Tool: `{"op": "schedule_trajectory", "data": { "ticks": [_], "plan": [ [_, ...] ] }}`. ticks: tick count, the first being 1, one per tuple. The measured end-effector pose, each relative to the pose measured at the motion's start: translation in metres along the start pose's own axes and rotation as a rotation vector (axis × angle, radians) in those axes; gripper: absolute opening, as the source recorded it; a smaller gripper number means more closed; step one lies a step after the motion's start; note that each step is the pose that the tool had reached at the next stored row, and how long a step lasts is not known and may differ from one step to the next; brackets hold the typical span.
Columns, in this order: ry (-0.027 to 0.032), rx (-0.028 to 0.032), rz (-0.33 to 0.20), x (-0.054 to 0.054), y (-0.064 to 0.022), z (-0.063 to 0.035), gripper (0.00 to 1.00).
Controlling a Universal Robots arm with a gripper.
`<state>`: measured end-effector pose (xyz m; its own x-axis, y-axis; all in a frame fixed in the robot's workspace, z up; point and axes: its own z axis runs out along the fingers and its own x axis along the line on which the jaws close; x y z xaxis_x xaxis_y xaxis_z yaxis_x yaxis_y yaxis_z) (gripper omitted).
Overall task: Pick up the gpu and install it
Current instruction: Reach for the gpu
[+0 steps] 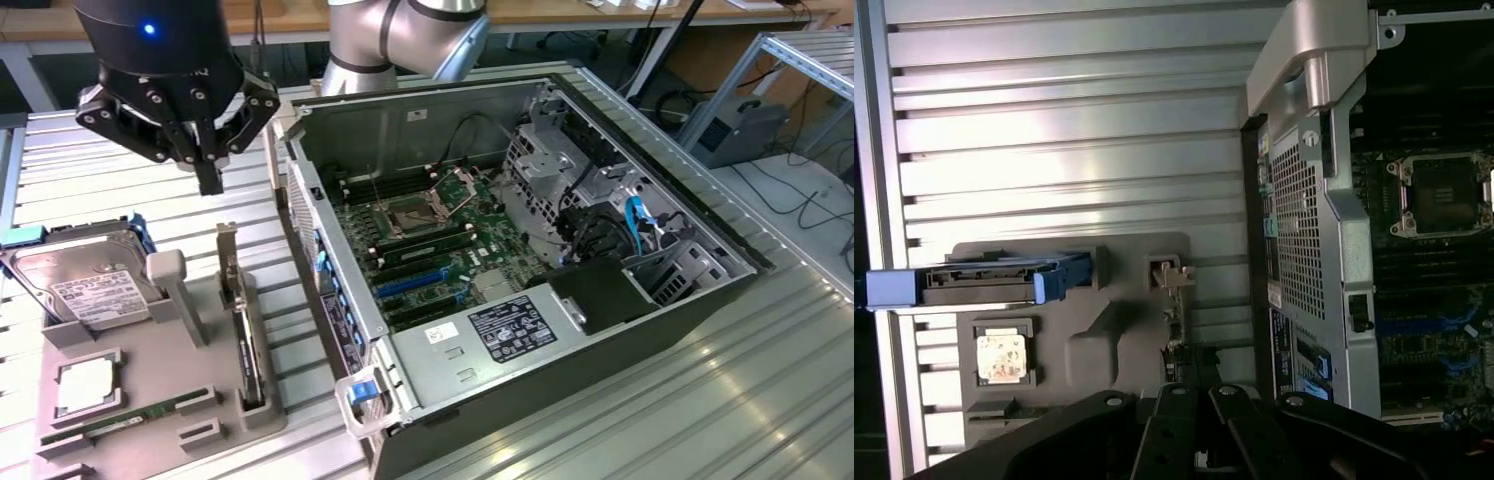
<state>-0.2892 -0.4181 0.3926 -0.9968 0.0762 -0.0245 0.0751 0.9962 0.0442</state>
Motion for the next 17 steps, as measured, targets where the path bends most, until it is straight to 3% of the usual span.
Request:
{"op": "schedule_trajectory", "data": {
  "ticks": [7, 11, 17],
  "plan": [
    [0.0006, 0.0016, 0.000, 0.002, -0.0221, -0.0004, 0.11],
    [0.0017, 0.0029, 0.000, 0.002, -0.0275, 0.0000, 0.11],
    [0.0019, 0.0031, 0.000, 0.003, -0.0278, -0.0001, 0.11]
  ]
}}
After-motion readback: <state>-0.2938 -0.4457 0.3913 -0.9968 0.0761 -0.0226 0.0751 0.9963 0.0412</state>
